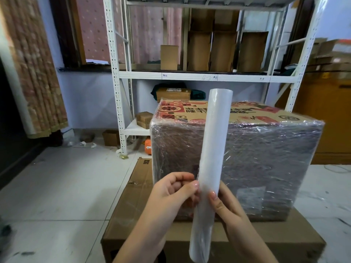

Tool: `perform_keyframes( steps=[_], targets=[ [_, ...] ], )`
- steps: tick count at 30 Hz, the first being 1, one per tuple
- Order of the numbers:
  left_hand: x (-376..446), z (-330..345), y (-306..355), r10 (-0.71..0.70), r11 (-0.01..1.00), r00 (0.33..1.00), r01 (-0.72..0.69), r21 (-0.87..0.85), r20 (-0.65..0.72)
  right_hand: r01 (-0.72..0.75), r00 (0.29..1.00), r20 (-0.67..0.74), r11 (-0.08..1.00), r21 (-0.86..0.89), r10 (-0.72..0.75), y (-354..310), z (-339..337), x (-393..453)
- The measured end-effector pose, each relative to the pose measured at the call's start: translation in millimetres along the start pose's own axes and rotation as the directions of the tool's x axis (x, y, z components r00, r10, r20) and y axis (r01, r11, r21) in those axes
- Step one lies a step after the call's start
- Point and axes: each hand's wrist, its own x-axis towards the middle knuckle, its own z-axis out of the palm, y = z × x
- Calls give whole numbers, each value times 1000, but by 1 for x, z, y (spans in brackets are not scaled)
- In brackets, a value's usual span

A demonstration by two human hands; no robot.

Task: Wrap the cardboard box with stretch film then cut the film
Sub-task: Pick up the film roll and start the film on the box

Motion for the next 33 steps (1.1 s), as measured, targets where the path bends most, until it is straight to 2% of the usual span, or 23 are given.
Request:
perform_keyframes(
  steps=[7,16,18,20,23,26,33],
  targets=[
    [0,13,-1,37,999,999,-37,8,-20,36,999,37,998,41,-38,-3,-1,-4],
    [-4,-1,-2,5,989,1000,-5,-150,5,30,998,63,999,-30,-28,7,3,-4],
    [-4,-1,-2,-9,984,1000,8,-178,-5,11,997,81,999,37,-14,10,3,-5],
    [-3,1,-2,-7,990,1000,4,-144,-20,-50,995,97,983,175,33,17,4,-4],
    [-2,5,-2,8,996,998,-13,-85,-62,-162,986,115,876,455,122,24,10,-4],
    [-2,5,-2,53,996,994,-59,-66,-92,-223,972,87,750,623,217,22,16,-8],
    [2,8,10,81,977,987,-107,-183,-142,-448,890,290,550,705,353,23,22,-13]
  ],
)
